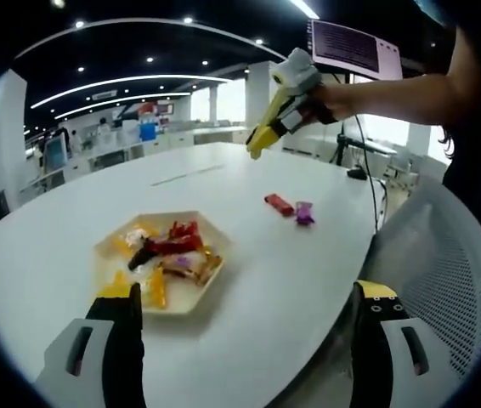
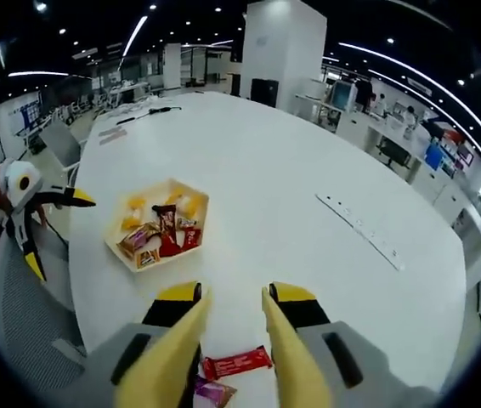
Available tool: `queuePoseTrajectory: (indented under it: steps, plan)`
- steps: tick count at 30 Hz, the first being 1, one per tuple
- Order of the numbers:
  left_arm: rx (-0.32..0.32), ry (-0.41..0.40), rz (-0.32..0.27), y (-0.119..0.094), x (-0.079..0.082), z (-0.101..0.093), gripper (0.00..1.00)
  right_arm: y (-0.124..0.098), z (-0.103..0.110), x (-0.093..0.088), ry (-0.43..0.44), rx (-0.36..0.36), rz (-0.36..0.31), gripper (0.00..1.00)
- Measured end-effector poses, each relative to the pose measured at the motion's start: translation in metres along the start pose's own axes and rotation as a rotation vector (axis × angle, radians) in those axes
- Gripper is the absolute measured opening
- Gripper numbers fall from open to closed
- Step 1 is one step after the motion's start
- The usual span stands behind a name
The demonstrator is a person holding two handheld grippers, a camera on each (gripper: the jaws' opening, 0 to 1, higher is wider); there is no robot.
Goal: Place the target food into the container with the food tongs after gripping and lifting it, then release it inside without dropping or visibly crushing the food.
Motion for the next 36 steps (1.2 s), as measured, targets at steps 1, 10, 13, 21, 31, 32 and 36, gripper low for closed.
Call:
queuePoseTrajectory:
  steps: [1,10,13,21,31,32,36]
  plan:
    - [0.0,0.001,0.0,0.0,0.0,0.0,0.99,-0.001,0.0,-0.002,0.001,0.0,0.001,0.31]
    - [-0.002,-0.001,0.002,0.0,0.0,0.0,0.99,-0.004,-0.006,-0.024,0.035,-0.038,0.034,0.31]
    - [-0.003,0.0,0.003,0.0,-0.001,0.0,0.99,-0.004,-0.006,-0.027,0.049,-0.042,0.035,0.31]
    - [-0.001,-0.002,0.005,0.0,-0.001,0.0,0.99,-0.004,-0.006,-0.041,0.045,-0.068,0.061,0.31]
    - [0.001,-0.004,0.006,0.0,-0.001,0.0,0.99,0.004,-0.005,-0.077,0.101,-0.11,0.11,0.31]
    - [0.001,-0.004,0.006,0.0,-0.001,0.0,0.99,0.006,-0.005,-0.082,0.114,-0.118,0.124,0.31]
    - [0.003,-0.005,0.009,0.0,-0.002,0.001,0.99,0.011,-0.003,-0.102,0.202,-0.136,0.137,0.31]
Point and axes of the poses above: the point that each gripper's makers call its tool centre point, and the gripper's own axes: y roughly forward along the fingers, z roughly to its left, x roughly out of its top, the point moved 4 cm from there along -y, roughly backward along the fingers, and after that the axes turned 4 degrees about -x, right-handed, at the moved point
